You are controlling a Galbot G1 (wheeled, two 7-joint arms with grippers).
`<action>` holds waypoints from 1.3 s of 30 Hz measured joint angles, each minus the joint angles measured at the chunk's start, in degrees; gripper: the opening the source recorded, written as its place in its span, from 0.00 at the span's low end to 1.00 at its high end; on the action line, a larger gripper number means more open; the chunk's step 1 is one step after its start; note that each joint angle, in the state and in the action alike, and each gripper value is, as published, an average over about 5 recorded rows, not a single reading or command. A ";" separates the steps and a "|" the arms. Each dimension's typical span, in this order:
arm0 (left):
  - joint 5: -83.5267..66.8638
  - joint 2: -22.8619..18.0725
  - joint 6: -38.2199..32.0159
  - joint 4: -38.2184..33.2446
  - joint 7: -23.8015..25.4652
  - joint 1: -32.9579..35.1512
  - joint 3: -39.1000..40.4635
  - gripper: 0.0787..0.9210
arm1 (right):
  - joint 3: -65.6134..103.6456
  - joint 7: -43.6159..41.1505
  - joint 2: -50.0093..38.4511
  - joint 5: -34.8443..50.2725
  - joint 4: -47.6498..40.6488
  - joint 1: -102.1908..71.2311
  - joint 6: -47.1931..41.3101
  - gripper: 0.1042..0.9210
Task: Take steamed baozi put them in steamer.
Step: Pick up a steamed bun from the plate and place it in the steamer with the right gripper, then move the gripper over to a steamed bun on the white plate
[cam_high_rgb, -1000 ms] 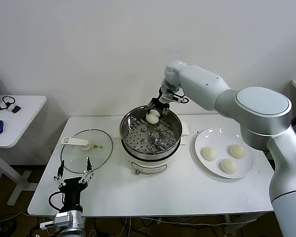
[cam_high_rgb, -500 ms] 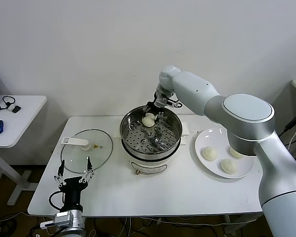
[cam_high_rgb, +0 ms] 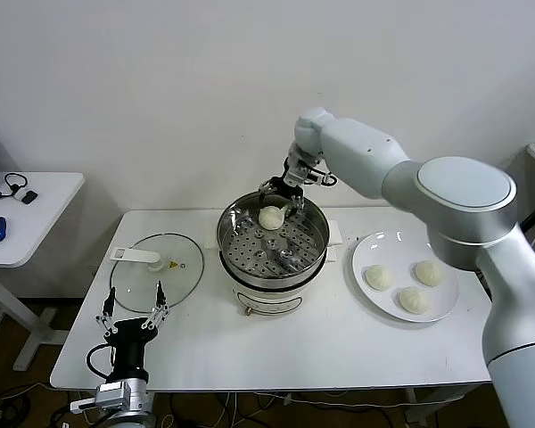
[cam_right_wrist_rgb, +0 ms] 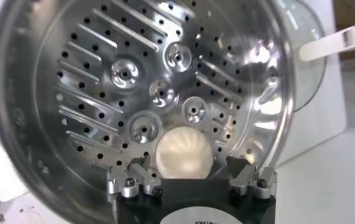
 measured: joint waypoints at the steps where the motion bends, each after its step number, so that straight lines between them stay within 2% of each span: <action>1: 0.01 0.00 0.02 -0.07 0.00 0.02 0.06 0.88 | -1.53 0.02 -0.77 1.97 1.72 1.37 0.00 0.88; 12: -0.24 0.00 -0.14 -0.92 0.01 0.78 0.34 0.88 | -17.49 -2.70 -9.33 19.70 17.54 15.04 -2.99 0.88; 16: -0.51 0.00 -0.17 -1.36 0.00 1.13 0.34 0.88 | -22.17 -3.32 -12.39 24.12 21.58 18.55 -10.87 0.88; 23: -0.95 0.00 -0.12 -1.90 0.03 1.51 0.35 0.88 | -28.20 -2.72 -17.52 30.14 28.45 22.31 -31.07 0.88; 30: -1.06 0.00 -0.23 -1.73 0.02 1.60 0.29 0.88 | -30.18 -0.86 -22.79 32.83 33.30 21.85 -45.66 0.88; 39: -0.98 0.00 -0.37 -1.44 0.00 1.62 -0.10 0.88 | -27.66 0.18 -28.08 29.64 33.12 15.68 -53.14 0.88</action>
